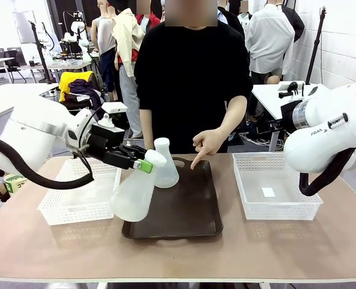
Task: Prepare the laboratory tools.
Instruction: Place the picked Big flask upright in the Handle tray as directed by the person.
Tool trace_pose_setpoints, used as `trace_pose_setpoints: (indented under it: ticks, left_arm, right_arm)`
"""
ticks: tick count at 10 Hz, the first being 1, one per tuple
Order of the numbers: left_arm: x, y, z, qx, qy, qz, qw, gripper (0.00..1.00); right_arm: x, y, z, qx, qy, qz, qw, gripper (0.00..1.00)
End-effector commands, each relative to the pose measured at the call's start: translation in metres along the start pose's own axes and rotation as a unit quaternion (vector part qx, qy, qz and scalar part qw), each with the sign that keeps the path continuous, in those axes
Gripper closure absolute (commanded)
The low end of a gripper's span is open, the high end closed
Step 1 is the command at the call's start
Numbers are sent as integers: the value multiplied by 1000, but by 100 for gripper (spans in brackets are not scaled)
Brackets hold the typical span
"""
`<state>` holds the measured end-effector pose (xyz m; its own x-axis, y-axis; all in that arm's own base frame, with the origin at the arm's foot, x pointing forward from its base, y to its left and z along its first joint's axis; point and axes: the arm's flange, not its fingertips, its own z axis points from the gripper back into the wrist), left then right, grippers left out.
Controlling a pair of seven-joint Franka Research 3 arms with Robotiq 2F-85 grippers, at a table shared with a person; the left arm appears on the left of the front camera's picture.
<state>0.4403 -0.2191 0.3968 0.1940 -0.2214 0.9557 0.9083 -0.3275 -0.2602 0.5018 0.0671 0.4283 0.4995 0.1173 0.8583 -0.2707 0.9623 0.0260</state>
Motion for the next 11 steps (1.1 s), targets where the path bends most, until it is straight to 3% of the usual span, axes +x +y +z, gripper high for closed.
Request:
trace_pose_setpoints:
  ticks: [1,4,5,9,11]
  left_arm:
    - [-3,18,10,11,-67,-50,996,100]
    - [-6,35,4,50,-62,-77,994,100]
    - [-12,24,10,27,-62,-64,996,100]
    - [-15,29,9,34,-61,-66,995,100]
    - [-30,45,-11,5,-127,-109,986,100]
  right_arm:
    - [-1,0,0,-1,-15,2,1000,0]
    - [-1,0,0,-1,-15,2,1000,0]
    - [-1,0,0,-1,-15,2,1000,0]
    - [-1,0,0,-1,-15,2,1000,0]
    - [-1,0,0,-1,-15,2,1000,0]
